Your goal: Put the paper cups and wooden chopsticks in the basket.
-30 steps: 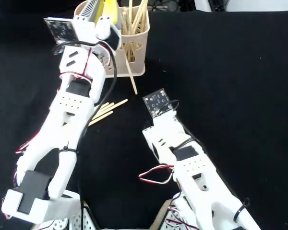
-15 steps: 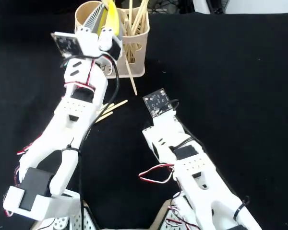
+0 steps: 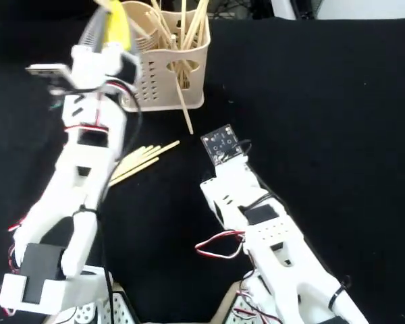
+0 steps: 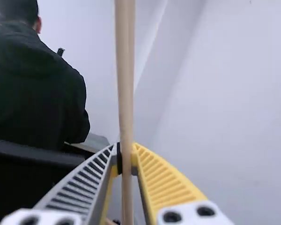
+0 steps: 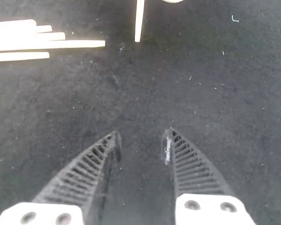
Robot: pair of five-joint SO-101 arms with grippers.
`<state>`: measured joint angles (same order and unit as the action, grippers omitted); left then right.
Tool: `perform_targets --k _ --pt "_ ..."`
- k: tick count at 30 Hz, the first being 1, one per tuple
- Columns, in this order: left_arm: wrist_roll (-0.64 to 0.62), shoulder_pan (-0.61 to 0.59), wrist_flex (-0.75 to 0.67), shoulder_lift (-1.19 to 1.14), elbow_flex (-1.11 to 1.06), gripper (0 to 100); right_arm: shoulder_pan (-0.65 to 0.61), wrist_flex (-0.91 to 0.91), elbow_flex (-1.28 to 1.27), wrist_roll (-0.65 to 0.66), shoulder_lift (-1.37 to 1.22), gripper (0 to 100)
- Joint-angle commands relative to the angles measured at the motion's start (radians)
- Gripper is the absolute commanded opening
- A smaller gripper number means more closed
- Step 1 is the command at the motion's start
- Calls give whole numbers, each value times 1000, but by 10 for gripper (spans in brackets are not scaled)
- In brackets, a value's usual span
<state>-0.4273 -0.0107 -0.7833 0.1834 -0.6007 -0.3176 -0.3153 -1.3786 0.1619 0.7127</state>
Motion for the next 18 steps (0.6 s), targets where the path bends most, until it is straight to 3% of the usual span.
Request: perform_targets --k 1,6,13,18 --pt "-109 -76 167 -9 193 30 -14 23 4 -8 19 163" --pt "-123 -77 534 -133 530 30 -12 23 4 -8 19 163" --pt "-118 -22 701 -318 846 31 -12 23 4 -8 19 163" --pt "-31 -8 813 -411 1001 31 -12 23 4 -8 19 163"
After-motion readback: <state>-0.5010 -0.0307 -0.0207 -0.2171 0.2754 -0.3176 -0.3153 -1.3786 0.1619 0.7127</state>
